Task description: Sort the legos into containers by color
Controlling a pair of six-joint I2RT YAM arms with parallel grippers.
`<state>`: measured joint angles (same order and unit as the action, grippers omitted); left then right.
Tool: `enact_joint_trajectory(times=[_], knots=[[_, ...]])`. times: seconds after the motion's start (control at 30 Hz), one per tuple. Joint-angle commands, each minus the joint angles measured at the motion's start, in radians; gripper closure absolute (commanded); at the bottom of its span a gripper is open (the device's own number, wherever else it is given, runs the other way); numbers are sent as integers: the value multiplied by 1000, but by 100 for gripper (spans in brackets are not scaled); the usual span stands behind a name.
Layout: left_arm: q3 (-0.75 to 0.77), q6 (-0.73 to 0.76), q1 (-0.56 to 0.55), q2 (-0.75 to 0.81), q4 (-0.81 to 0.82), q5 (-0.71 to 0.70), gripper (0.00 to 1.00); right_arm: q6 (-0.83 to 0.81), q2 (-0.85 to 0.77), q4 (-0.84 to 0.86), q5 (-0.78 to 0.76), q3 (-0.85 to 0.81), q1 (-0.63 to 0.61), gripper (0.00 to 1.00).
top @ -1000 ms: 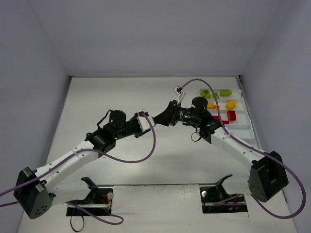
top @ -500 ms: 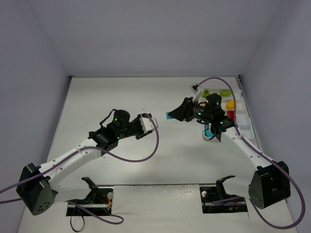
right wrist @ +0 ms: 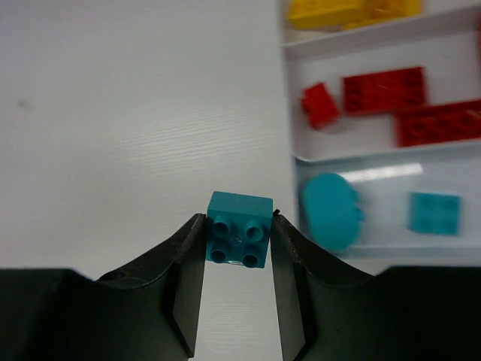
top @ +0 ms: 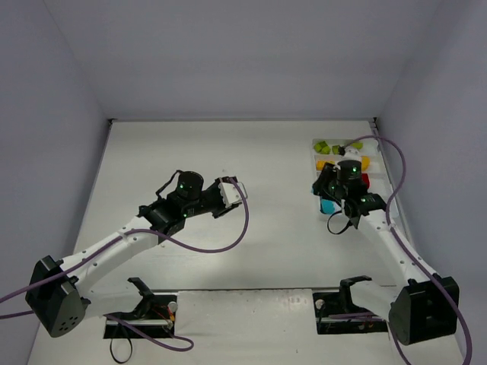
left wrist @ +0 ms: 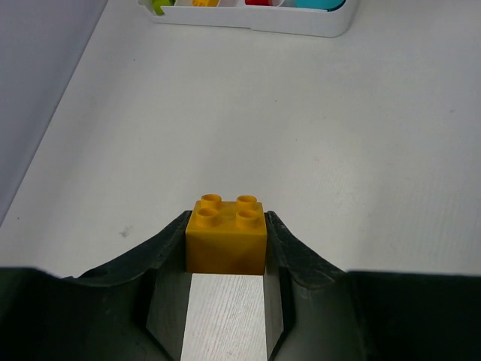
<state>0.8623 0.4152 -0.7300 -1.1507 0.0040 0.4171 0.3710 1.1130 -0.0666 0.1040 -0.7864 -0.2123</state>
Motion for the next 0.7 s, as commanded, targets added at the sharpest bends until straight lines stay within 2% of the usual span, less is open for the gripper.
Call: enact_joint_trajectory(times=[0.0,0.2,0.3,0.33,0.4,0.43,0.47,0.53,0.67], knots=[[69,-6,3,23,45,0,96,3,-65,-59,-292,58,83,100],[70,-7,3,25,45,3,96,34,8,-19,-262,82,276,97],[69,-7,3,29,44,8,96,43,74,26,-182,85,346,91],[69,-6,3,31,44,8,96,43,108,39,-164,84,358,78],[66,-1,3,37,44,6,96,43,137,50,-139,76,378,63],[66,0,3,40,45,5,96,42,158,53,-138,76,379,47],[66,0,3,40,44,5,96,40,163,57,-136,76,381,41],[64,-1,3,40,45,8,96,34,171,57,-127,73,386,32],[63,4,3,46,50,17,96,14,119,57,-38,59,384,27]])
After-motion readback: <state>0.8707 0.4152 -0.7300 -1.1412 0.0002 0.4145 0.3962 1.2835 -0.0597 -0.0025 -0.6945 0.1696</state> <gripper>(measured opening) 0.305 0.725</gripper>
